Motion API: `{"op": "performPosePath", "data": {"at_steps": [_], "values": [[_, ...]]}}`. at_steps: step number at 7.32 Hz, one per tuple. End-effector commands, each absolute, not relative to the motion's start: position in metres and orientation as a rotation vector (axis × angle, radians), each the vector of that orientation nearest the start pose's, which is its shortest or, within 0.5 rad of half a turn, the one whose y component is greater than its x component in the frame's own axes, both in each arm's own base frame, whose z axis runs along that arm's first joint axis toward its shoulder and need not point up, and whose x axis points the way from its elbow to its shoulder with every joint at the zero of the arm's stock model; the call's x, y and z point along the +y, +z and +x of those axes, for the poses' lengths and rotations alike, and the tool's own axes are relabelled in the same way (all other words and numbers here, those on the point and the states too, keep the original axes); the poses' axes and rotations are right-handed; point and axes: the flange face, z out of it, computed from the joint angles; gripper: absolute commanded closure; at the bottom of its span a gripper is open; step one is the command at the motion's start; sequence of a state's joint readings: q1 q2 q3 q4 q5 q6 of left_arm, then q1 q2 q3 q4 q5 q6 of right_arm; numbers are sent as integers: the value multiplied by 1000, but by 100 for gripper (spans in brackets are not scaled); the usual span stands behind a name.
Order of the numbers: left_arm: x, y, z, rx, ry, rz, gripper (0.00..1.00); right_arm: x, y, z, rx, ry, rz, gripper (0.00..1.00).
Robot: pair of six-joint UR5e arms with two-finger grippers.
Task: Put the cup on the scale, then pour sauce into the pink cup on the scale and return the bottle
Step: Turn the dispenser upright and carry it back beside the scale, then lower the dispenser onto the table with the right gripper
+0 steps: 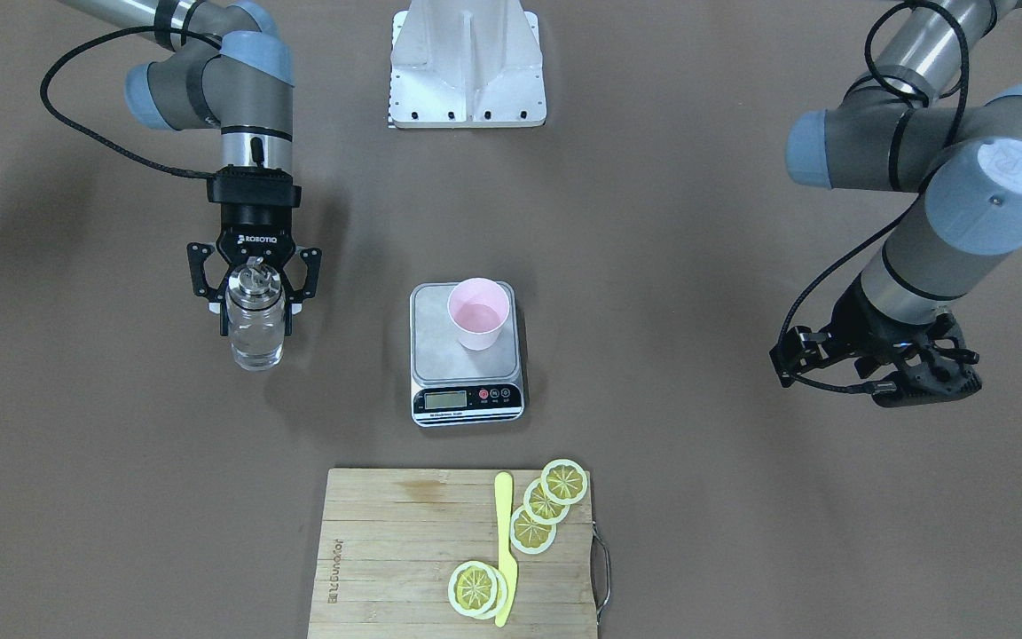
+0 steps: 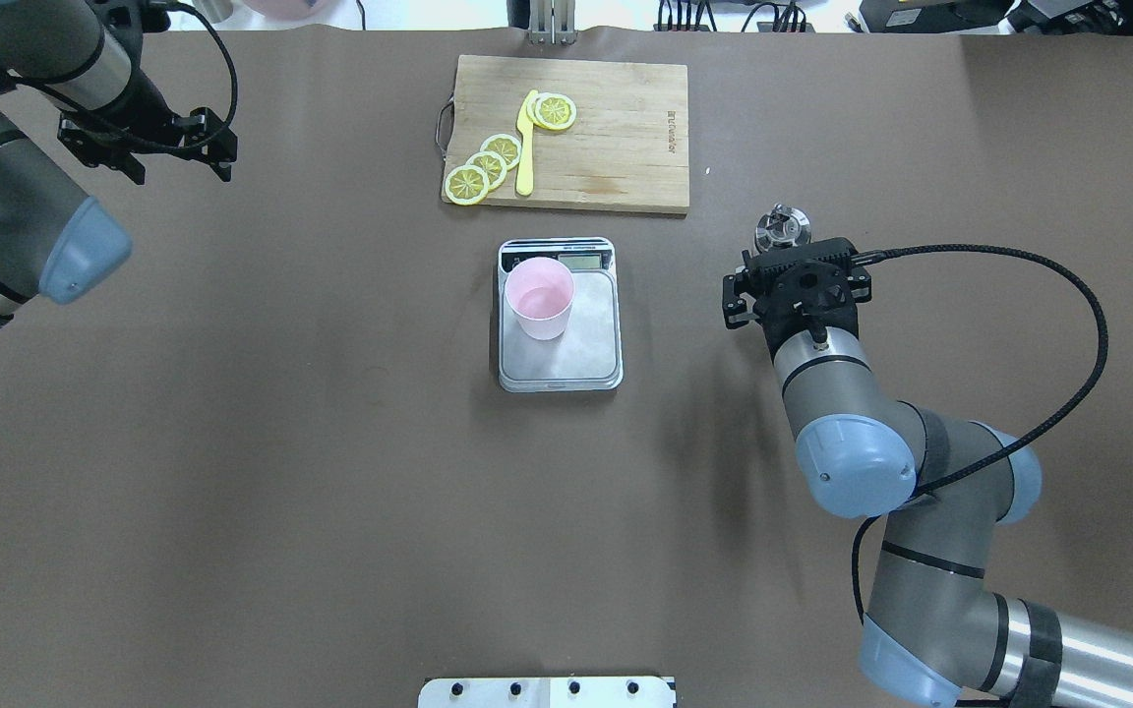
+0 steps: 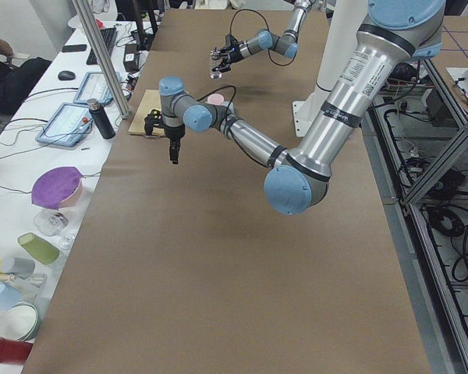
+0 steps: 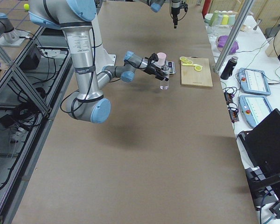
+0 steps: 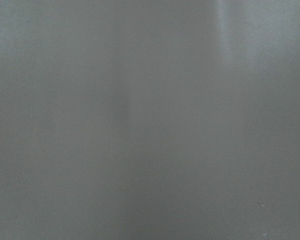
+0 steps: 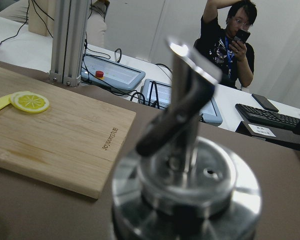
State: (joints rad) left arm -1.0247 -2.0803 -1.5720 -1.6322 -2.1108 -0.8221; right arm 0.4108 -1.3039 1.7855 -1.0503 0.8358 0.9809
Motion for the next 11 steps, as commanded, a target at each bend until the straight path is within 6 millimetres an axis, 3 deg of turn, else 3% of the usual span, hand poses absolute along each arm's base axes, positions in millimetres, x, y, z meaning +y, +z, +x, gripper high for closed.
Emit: {"op": "performPosePath", "data": {"at_steps": [1,4,11], "values": [[-624,359,283,759,-110,102,1,-439,349,-425,-598,271,964,100],[-624,359,283,759,-108,103,1,-447,356,-422,-676,309,912,100],[-624,359,283,757,-106,104,1,-450,384,-438,-634,285,885,100]]}}
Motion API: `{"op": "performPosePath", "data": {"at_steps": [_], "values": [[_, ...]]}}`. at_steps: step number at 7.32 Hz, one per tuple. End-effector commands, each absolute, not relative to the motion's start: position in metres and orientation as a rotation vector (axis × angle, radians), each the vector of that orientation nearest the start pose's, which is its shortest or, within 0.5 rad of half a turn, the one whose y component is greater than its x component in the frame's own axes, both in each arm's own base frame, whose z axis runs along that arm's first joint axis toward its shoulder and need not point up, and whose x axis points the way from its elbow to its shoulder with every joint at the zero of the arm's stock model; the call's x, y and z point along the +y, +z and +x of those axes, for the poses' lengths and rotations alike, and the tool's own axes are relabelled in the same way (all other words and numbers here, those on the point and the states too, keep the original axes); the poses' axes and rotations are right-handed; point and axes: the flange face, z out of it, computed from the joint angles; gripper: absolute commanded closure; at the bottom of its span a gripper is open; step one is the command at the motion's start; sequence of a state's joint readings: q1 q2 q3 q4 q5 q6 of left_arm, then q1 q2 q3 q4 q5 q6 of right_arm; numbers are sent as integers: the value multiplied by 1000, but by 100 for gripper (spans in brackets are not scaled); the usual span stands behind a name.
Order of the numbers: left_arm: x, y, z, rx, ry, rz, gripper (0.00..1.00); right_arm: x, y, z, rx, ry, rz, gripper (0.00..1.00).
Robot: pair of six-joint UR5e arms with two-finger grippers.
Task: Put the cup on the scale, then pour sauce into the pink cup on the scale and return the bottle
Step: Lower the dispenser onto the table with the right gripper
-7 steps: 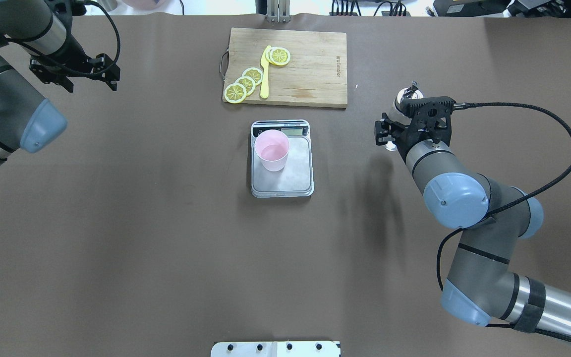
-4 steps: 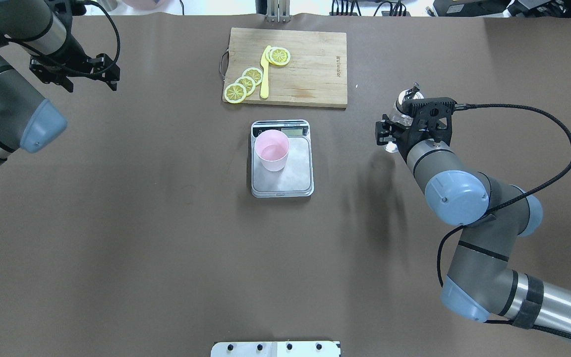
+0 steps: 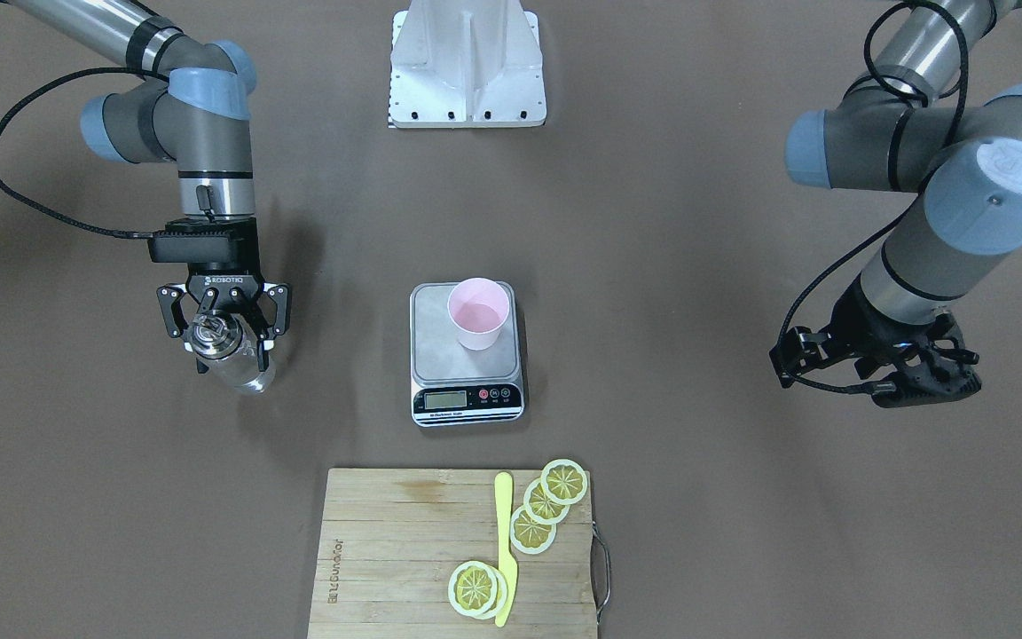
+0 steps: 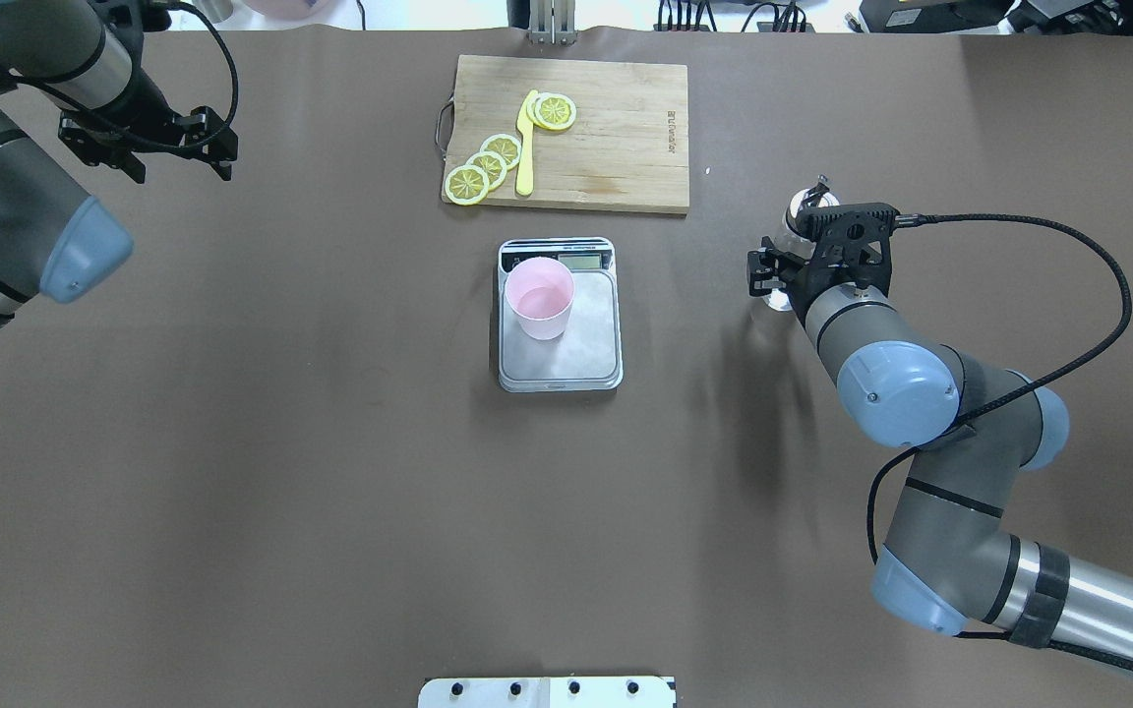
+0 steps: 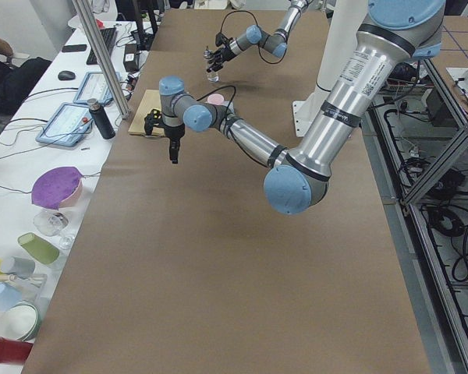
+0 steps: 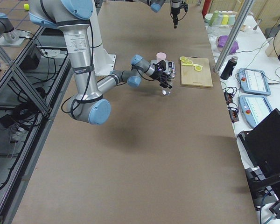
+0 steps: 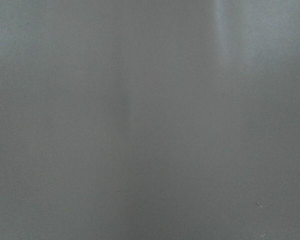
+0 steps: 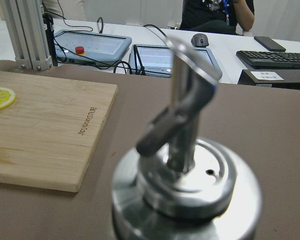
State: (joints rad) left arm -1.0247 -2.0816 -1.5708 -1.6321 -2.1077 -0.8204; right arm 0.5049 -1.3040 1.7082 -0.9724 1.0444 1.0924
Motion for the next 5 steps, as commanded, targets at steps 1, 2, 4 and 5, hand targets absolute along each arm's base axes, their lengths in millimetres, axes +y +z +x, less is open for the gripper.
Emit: {"op": "performPosePath", "data": {"at_steps": [1,2,4,5], "values": [[-624,360,283,756,-105,103,1,-451,391,-441,-648,286,891,100],[-624,360,283,756,-105,103,1,-454,403,-446,-655,284,897,100],[-624,361,283,755,-103,103,1,-458,395,-441,-696,269,883,100],[-625,362,283,754,-103,102,1,-466,381,-422,-728,216,868,100]]}}
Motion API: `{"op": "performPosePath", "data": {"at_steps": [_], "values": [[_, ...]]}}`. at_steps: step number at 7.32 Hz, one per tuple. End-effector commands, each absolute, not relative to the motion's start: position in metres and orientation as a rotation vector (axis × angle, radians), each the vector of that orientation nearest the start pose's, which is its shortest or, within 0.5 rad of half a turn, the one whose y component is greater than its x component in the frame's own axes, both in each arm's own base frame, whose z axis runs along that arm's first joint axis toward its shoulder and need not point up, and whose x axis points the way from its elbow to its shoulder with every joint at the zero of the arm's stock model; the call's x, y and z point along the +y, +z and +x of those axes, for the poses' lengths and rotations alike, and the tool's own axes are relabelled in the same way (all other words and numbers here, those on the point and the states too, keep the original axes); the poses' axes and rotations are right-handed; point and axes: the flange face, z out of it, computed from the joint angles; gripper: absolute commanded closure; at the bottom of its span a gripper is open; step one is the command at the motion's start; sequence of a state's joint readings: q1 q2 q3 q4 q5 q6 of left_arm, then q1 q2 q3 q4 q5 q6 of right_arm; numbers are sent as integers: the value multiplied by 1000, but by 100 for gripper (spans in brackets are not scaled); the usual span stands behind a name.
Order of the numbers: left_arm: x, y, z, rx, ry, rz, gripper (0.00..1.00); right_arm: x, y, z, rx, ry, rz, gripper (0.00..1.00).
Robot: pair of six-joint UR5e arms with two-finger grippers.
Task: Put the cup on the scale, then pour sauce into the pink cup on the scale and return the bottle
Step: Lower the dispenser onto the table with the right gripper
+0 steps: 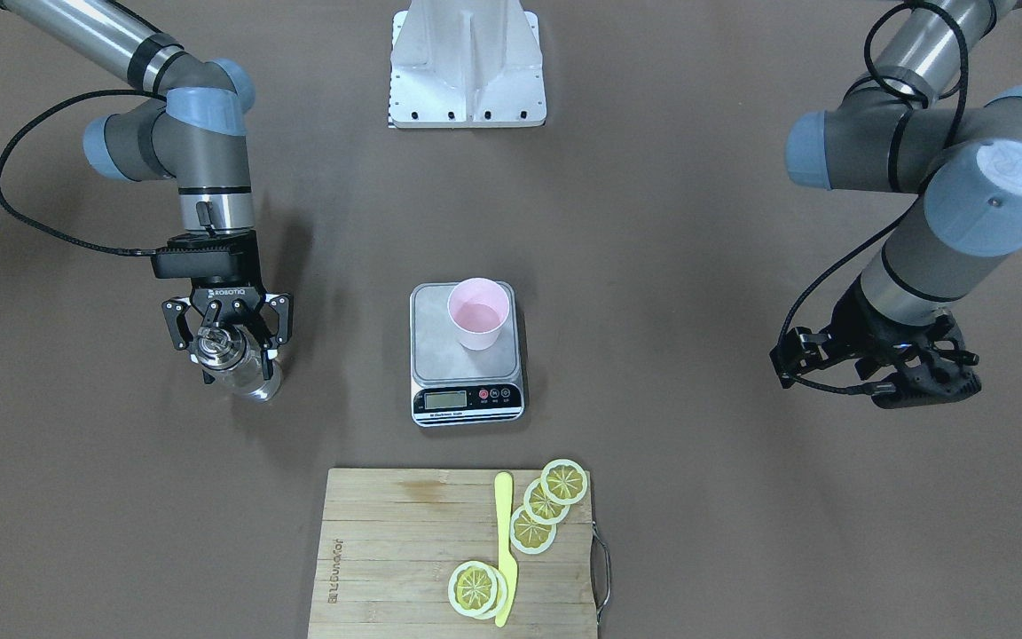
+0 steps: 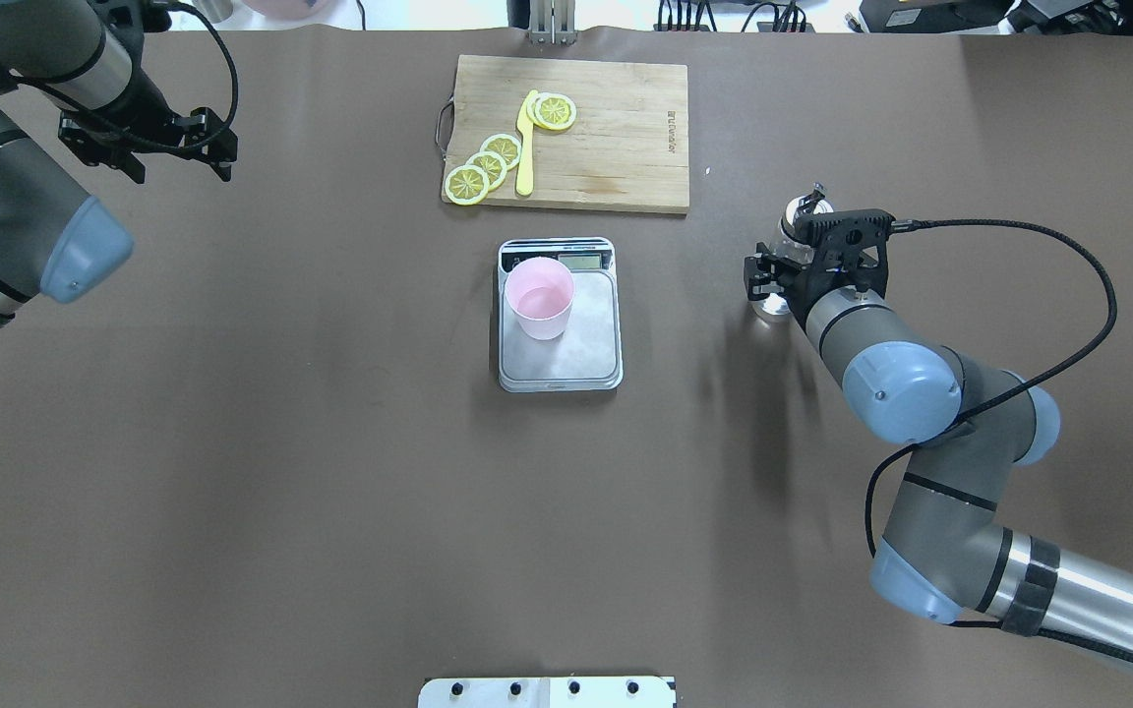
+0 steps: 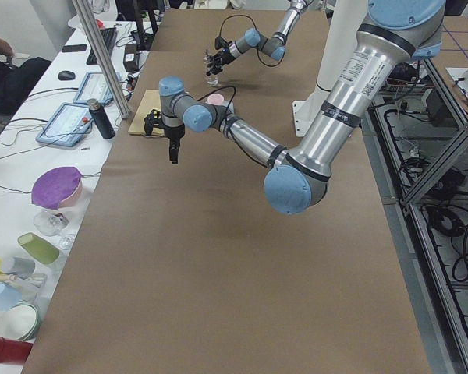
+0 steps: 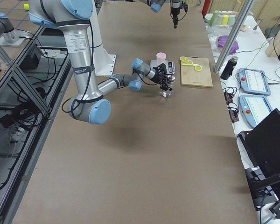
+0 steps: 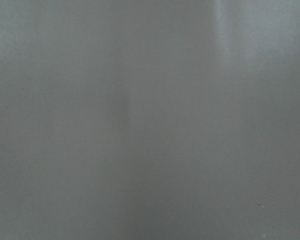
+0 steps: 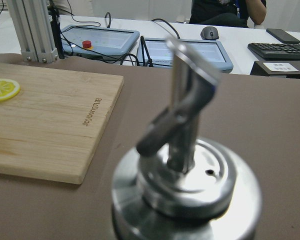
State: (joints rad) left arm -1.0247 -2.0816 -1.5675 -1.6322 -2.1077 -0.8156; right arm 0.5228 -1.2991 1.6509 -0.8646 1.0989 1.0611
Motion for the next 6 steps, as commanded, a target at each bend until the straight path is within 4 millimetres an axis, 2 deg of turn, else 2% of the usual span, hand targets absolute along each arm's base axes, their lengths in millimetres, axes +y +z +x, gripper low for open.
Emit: {"op": "performPosePath", "data": {"at_steps": [1,3,6], "values": [[-625,362,283,754,-106,101,1,-467,384,-421,-715,205,873,92],[-624,363,283,753,-104,101,1,-466,396,-423,-681,212,880,91],[-625,362,283,753,-104,103,1,-461,396,-429,-674,214,892,86]]}}
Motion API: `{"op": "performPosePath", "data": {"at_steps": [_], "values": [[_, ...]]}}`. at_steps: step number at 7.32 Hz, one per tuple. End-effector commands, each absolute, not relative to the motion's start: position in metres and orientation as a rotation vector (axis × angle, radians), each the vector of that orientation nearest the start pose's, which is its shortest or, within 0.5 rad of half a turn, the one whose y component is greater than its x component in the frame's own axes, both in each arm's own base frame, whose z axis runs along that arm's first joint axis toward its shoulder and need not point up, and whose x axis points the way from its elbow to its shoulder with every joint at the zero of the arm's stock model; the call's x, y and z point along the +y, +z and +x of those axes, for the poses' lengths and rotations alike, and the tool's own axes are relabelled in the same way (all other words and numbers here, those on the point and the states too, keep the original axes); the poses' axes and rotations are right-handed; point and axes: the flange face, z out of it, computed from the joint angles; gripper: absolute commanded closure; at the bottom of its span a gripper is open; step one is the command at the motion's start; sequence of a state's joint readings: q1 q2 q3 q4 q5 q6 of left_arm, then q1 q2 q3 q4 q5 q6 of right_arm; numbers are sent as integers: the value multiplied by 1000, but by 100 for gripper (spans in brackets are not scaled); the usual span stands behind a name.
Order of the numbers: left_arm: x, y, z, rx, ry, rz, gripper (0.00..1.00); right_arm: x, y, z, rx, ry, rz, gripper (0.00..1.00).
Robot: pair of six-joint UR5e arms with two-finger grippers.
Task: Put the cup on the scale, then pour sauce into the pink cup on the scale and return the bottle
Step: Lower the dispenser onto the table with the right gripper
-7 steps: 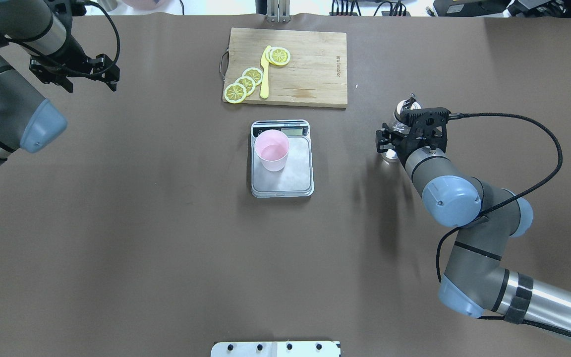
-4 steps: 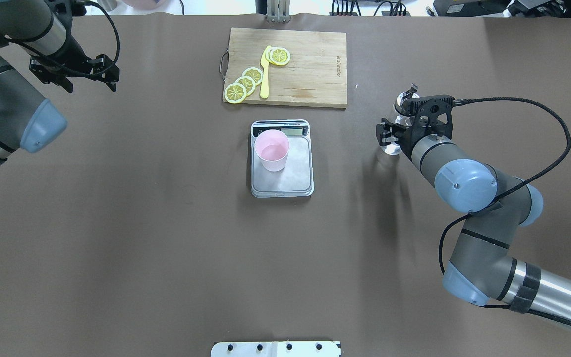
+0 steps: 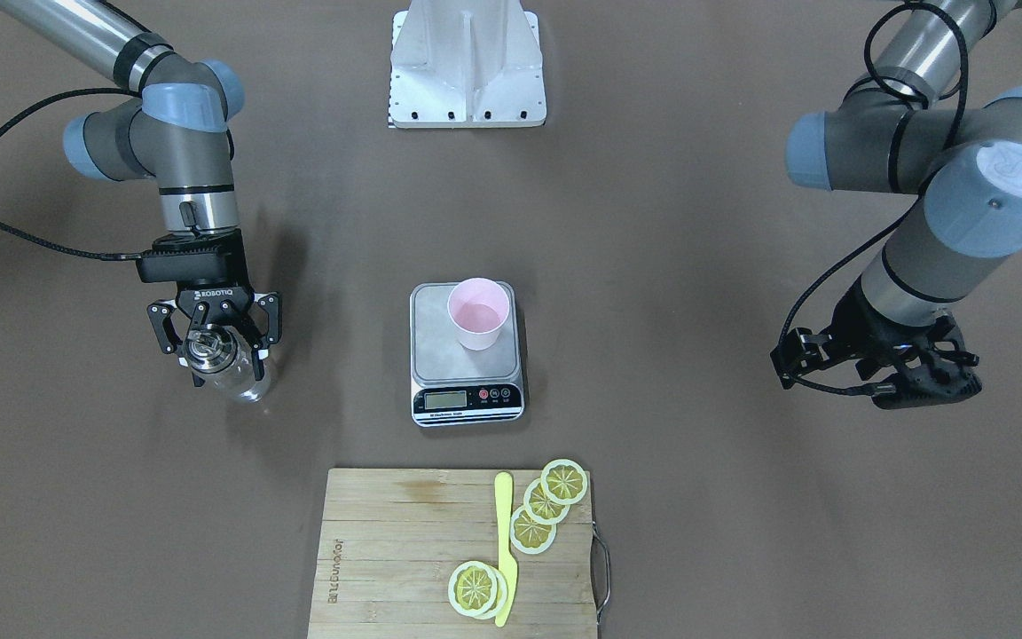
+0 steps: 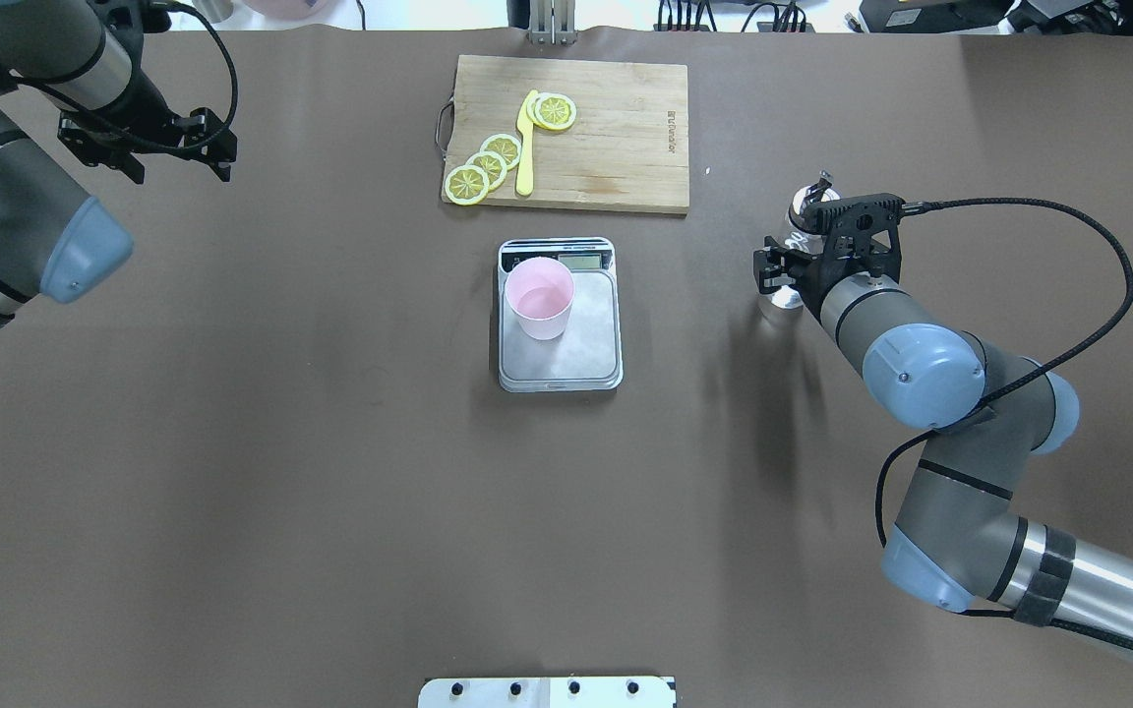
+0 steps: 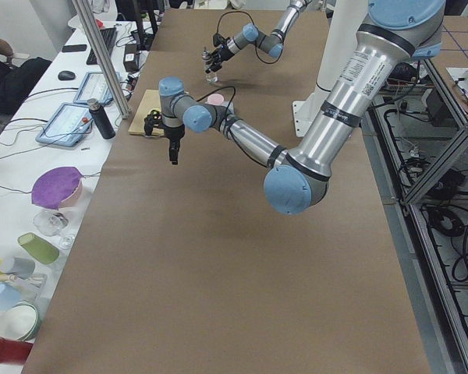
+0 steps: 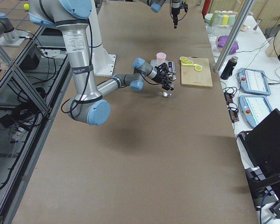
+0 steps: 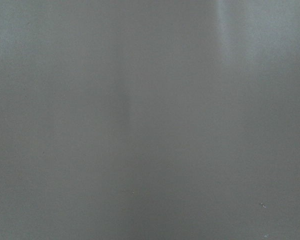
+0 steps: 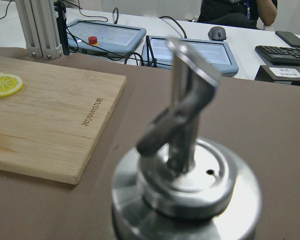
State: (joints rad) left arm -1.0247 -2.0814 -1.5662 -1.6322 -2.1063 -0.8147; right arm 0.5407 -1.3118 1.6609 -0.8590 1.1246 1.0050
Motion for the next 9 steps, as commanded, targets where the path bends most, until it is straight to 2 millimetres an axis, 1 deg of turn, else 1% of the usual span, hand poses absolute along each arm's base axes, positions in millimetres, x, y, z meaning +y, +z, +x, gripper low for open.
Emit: {"op": "performPosePath", "data": {"at_steps": [1,3,4,5,6,7,8,9], "values": [[-625,362,283,753,-104,103,1,-460,396,-430,-675,214,891,84],[-625,362,283,753,-104,103,1,-460,397,-430,-676,215,889,82],[-625,362,283,753,-104,103,1,-459,397,-431,-679,216,886,79],[-625,362,283,753,-104,103,1,-458,400,-433,-676,212,883,70],[-624,363,283,752,-101,103,1,-457,399,-434,-676,208,884,16],[-624,363,283,752,-101,103,1,-457,396,-433,-682,211,888,0],[-625,363,283,751,-101,102,1,-456,390,-431,-690,207,894,0],[-625,363,283,751,-100,102,1,-455,390,-430,-690,213,895,0]]}}
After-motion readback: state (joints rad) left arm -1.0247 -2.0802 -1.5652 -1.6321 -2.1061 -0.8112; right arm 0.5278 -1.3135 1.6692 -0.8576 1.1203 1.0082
